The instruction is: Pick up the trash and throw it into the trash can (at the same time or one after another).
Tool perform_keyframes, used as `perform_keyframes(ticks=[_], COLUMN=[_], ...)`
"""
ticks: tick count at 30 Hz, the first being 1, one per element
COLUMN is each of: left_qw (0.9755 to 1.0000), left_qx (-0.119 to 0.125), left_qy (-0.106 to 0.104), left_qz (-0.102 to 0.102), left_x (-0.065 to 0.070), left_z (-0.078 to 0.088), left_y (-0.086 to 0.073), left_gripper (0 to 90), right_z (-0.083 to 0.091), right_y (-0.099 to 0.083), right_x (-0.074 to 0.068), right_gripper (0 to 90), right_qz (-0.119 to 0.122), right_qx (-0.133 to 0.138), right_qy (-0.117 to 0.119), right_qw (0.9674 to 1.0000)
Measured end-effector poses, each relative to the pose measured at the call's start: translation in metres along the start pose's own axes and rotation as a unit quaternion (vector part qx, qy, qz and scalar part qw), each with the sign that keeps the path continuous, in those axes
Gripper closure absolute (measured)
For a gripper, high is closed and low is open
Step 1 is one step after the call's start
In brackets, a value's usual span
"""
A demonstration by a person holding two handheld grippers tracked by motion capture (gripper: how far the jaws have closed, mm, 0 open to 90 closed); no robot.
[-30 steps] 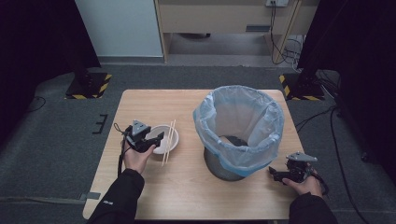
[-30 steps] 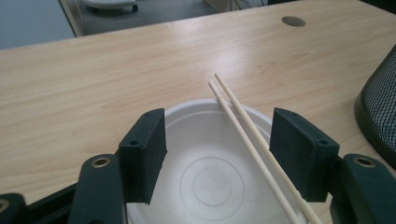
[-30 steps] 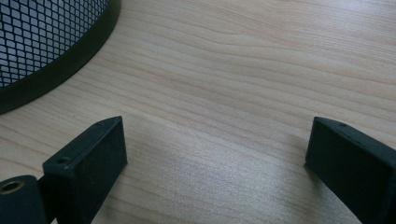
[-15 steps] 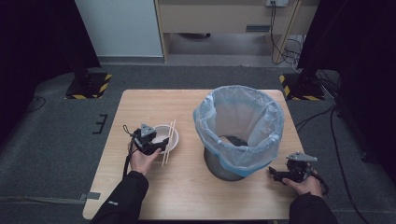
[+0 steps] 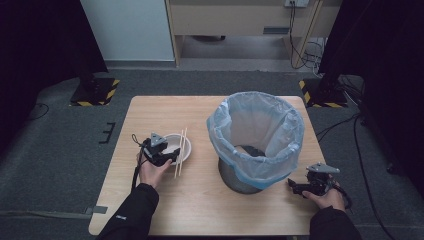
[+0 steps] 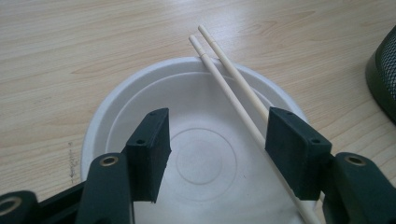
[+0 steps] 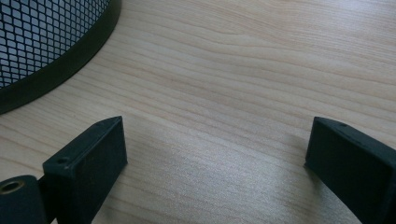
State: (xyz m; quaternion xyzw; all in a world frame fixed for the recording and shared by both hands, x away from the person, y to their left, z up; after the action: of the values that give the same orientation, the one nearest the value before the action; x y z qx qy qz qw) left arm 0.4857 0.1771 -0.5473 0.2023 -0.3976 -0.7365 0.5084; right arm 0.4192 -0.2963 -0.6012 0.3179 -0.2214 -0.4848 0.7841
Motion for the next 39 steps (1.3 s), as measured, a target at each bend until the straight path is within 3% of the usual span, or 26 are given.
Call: perform_keyframes(ticks=[15, 39], left_qw=[0.9999, 0.9984], left_qx=[-0.01, -0.047], left_qy=[0.001, 0.02], left_qz=[-0.002, 0.026], left_x=[0.002, -0.012], left_z=[-0.002, 0.002], left_y=[-0.002, -0.01], left_gripper=[42.4, 75.7], right_z=[0.0, 0.0], right_y=[0.0, 0.0], right_x=[0.0, 0.0], right_gripper=[5.5, 5.5], right_qz=[0.001, 0.001], right_qx=[0.001, 0.001], right_qy=[0.0, -0.001], right_qw=[1.0, 1.0])
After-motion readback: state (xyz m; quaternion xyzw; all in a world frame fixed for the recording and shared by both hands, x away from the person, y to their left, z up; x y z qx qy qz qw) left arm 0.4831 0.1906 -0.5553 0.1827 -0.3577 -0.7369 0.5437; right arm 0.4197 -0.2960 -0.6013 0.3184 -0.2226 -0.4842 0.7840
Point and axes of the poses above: each handheld gripper's, and its own axes: z roughly backward along the jaws, y roughly out of its top, x roughly to its right, the point moved 9 cm from there along -z, roughly forward along the jaws, and after that the axes turned 4 degrees about z, right-handed, at the moved point
